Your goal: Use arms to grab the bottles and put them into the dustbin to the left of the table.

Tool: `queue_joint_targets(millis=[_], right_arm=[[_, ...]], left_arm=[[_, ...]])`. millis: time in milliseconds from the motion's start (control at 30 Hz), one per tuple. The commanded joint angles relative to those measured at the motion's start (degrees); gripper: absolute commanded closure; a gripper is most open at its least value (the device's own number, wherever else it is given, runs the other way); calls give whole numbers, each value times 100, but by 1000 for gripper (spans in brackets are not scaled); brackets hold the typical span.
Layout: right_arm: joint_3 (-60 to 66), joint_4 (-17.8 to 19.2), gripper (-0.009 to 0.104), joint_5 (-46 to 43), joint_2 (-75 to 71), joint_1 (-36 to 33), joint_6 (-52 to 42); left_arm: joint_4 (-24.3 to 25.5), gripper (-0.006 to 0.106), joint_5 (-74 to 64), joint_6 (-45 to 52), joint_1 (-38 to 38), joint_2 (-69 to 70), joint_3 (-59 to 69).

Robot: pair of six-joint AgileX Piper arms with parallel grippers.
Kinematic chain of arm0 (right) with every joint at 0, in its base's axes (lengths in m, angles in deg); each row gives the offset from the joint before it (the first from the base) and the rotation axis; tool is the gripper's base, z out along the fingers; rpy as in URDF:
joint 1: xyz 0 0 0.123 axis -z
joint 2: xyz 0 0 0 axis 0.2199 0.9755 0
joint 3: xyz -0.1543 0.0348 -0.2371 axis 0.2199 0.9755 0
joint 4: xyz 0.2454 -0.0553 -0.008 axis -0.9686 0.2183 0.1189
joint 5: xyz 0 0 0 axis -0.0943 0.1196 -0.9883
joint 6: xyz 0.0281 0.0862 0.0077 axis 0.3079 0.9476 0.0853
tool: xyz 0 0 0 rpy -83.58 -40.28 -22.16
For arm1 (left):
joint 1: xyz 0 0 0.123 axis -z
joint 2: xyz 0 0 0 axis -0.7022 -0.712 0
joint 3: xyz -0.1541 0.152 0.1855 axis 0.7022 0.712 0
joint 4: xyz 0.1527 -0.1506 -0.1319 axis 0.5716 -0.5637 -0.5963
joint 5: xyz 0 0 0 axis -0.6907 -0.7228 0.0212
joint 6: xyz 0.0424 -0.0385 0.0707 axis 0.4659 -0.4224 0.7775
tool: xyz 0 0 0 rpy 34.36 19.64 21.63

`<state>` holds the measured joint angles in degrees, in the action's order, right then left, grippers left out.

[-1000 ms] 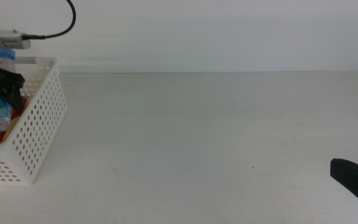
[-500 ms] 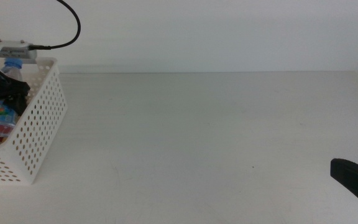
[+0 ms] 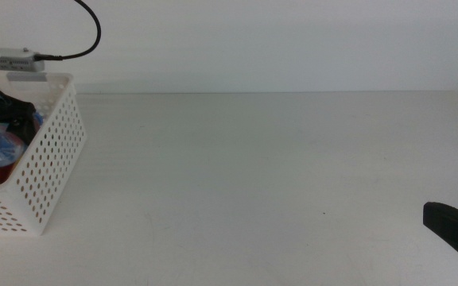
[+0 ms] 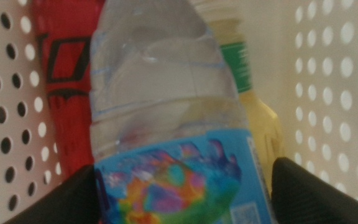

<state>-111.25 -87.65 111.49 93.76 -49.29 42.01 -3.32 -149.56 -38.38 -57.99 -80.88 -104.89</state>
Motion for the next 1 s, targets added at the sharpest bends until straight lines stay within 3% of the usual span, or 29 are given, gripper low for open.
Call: queue_joint_targets(millis=[0, 267, 967], right_arm=[[-165, 50, 27, -378, 19, -6, -51], [-165, 50, 27, -378, 19, -6, -51], [-165, 50, 27, -378, 19, -6, -51]], left_arm=[[-163, 10, -87, -52, 10, 423, -179], [-642, 10, -215, -206, 73, 939, -167], [-609, 10, 2252, -322, 1981, 4131, 2300]])
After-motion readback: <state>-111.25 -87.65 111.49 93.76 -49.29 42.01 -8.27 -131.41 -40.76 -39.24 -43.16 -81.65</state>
